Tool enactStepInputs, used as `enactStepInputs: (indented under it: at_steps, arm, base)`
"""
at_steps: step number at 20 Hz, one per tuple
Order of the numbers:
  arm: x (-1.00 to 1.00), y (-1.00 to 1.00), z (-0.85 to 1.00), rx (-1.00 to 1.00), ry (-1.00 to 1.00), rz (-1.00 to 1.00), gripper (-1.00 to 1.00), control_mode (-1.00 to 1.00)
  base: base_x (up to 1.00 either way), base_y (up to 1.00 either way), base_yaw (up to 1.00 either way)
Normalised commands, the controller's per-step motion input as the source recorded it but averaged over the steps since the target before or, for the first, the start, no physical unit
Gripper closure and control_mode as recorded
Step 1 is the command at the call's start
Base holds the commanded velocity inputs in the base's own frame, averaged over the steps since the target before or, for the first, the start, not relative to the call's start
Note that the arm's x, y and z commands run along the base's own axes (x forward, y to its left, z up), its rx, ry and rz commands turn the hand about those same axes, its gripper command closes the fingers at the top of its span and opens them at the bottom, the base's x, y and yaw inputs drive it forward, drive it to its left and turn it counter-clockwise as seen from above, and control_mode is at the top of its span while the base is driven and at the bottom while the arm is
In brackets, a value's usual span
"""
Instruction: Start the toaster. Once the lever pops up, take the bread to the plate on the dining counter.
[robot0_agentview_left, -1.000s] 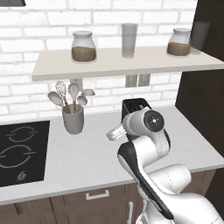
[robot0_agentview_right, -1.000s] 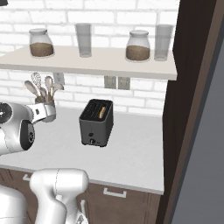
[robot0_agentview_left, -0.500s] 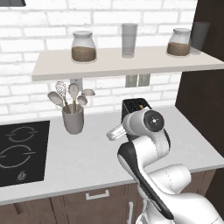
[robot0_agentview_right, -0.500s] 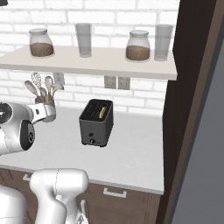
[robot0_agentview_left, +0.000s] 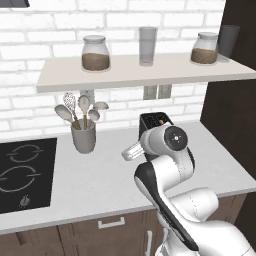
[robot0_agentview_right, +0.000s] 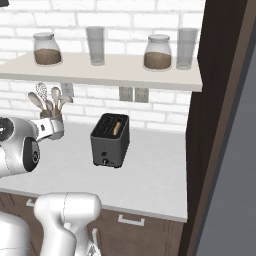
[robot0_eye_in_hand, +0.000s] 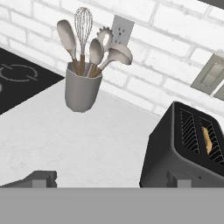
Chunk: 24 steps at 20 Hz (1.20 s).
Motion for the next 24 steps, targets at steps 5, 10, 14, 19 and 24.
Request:
enactStepInputs:
  at_steps: [5, 10, 14, 19, 24]
  arm:
    - [0.0, 0.0, 0.0, 0.0, 0.0, 0.0, -1.0, -1.0]
    - [0.0, 0.0, 0.0, 0.0, 0.0, 0.0, -1.0, -1.0]
    - [0.0, 0.0, 0.0, 0.0, 0.0, 0.0, -1.0, -1.0]
    - [0.0, 0.0, 0.0, 0.0, 0.0, 0.0, -1.0, -1.0]
    - [0.0, 0.0, 0.0, 0.0, 0.0, 0.0, -1.0, -1.0]
  base:
    - [0.0, 0.0, 0.0]
    - [0.0, 0.0, 0.0]
    - [0.0, 0.0, 0.0]
    - [0.0, 0.0, 0.0]
    - [0.0, 0.0, 0.0]
